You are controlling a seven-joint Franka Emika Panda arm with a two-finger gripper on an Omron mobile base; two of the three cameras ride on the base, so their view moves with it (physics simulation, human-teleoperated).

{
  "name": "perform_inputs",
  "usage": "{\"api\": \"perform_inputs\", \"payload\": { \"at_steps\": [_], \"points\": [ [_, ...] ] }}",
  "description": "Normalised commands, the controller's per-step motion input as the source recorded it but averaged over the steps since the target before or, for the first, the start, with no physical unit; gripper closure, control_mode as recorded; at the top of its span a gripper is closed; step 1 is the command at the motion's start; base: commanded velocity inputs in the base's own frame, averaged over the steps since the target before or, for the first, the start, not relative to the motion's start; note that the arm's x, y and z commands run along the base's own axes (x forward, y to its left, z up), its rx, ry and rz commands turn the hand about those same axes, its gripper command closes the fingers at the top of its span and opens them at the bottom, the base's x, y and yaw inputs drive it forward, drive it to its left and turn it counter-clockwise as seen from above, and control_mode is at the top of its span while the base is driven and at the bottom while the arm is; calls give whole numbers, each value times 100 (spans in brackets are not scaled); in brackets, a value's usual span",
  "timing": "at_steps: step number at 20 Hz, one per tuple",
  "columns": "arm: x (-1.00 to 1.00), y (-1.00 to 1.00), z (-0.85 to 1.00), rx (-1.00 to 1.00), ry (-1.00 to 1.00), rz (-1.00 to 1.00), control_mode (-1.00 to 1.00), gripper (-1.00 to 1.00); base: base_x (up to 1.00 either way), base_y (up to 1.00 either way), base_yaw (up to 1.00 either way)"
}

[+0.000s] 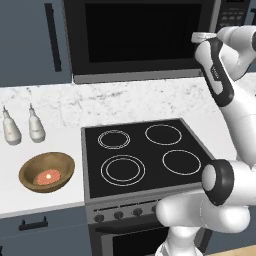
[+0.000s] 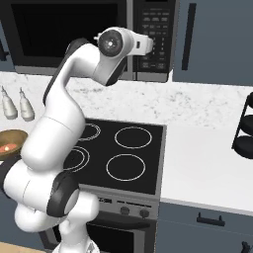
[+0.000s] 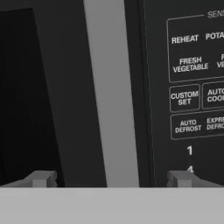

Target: Open the microwave, place the bowl with waffle inside the microwave, then close the microwave door and turn it on.

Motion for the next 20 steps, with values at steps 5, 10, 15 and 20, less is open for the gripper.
{"api": "perform_inputs", "payload": {
  "at_steps": [5, 10, 15, 20],
  "points": [
    [17, 0, 0, 0, 3, 5, -100, -100, 0, 0, 0],
    [1, 0, 0, 0, 0, 1, -100, -100, 0, 0, 0],
    [0, 0, 0, 0, 0, 0, -100, -100, 0, 0, 0],
    [0, 0, 0, 0, 0, 0, -100, 100, 0, 0, 0]
  ]
}}
